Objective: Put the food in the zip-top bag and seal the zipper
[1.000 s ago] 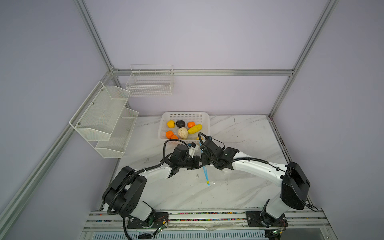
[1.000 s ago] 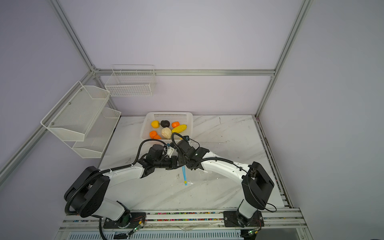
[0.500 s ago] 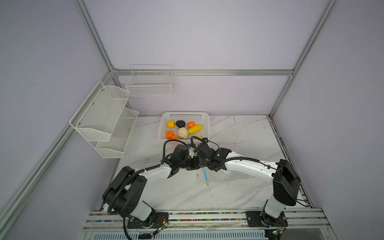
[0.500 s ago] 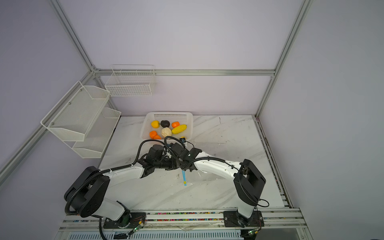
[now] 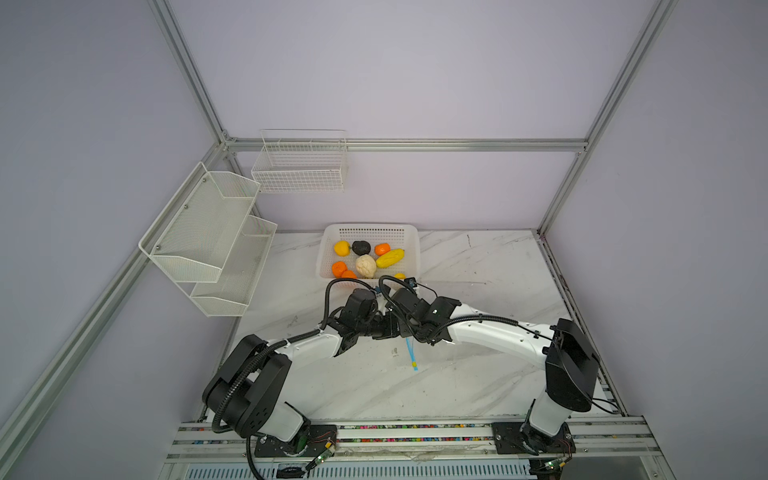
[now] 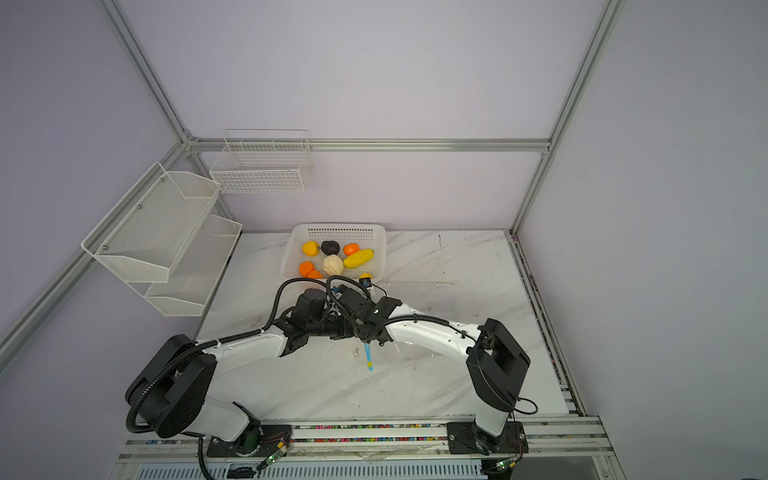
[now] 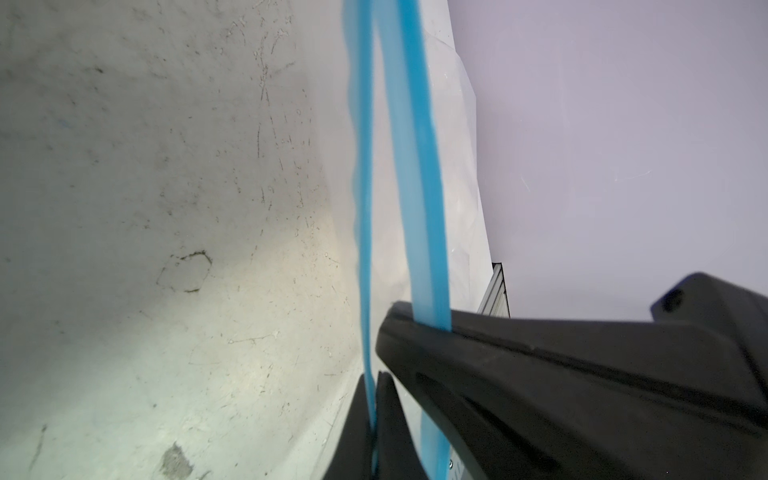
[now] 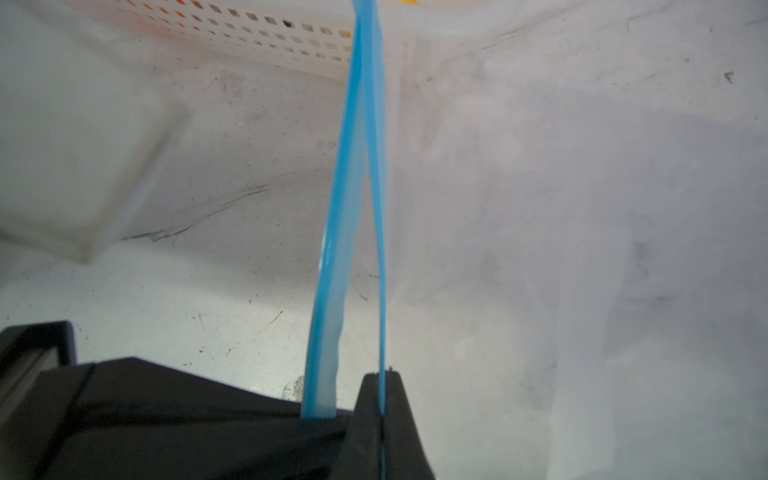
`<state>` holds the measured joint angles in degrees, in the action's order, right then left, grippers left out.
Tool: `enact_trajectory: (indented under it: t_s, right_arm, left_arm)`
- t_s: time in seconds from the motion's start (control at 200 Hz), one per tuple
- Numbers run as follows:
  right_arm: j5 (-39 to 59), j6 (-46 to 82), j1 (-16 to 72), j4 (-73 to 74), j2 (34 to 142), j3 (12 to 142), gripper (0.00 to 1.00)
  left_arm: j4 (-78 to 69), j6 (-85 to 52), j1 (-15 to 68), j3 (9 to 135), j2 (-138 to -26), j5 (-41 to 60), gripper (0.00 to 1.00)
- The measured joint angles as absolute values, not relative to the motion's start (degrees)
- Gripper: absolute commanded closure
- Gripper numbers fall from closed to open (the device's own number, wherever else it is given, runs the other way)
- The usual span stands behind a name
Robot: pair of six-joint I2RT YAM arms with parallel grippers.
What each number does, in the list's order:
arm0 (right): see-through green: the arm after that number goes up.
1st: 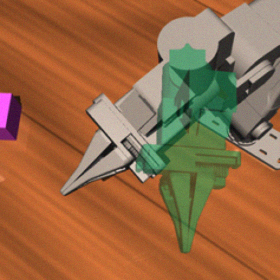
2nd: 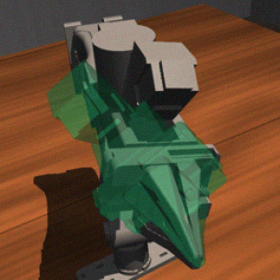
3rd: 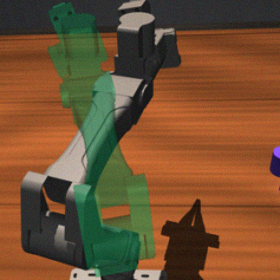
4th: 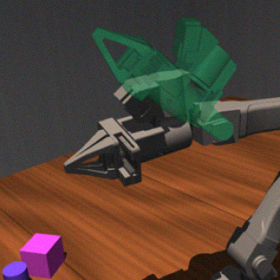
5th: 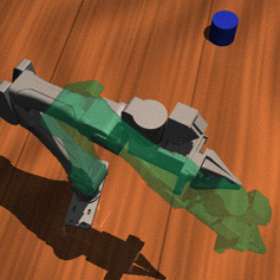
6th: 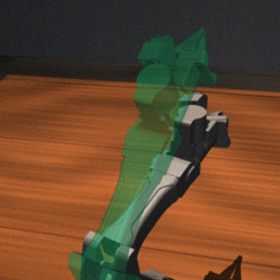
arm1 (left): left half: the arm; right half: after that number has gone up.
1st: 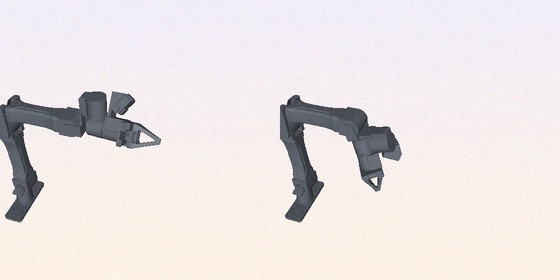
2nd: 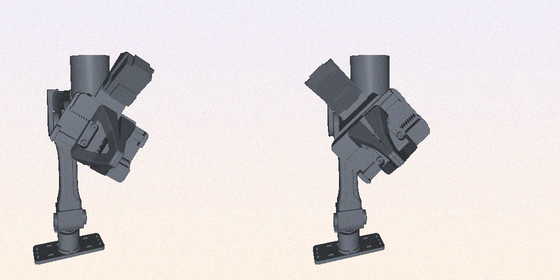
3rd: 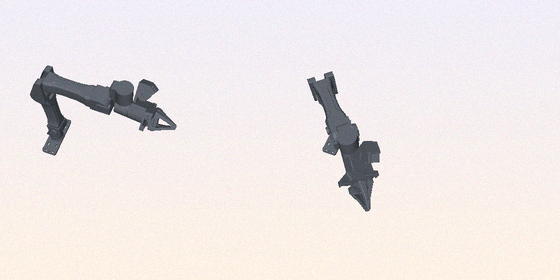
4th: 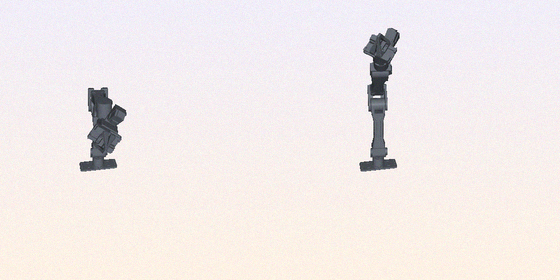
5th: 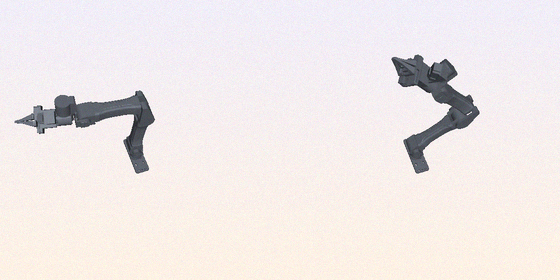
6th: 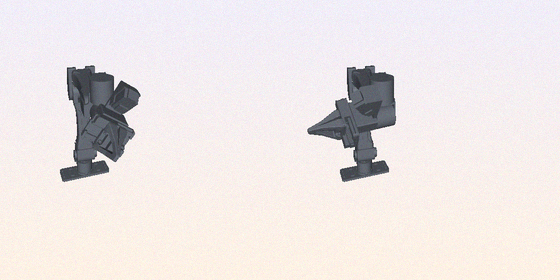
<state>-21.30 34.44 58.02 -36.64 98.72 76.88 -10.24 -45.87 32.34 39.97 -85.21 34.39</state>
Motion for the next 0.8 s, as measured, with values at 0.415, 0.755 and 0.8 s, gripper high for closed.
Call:
enact_trajectory:
  t_s: [0.415, 0.755, 0.8]
  right_arm:
    - [-23.86, 34.41, 58.19, -40.23, 98.48, 79.68, 1.00]
    - [-26.22, 34.24, 58.19, -43.40, 95.72, 80.90, 1.00]
    - [-26.24, 34.11, 58.19, -43.40, 95.39, 80.90, 1.00]
  left_arm:
    - [-10.90, -45.91, 32.34, 39.97, -85.60, 34.02, 1.00]
    - [-11.42, -46.00, 32.34, 41.78, -89.80, 34.04, 1.00]
    - [-11.60, -46.00, 32.34, 41.93, -90.26, 34.06, 1.00]
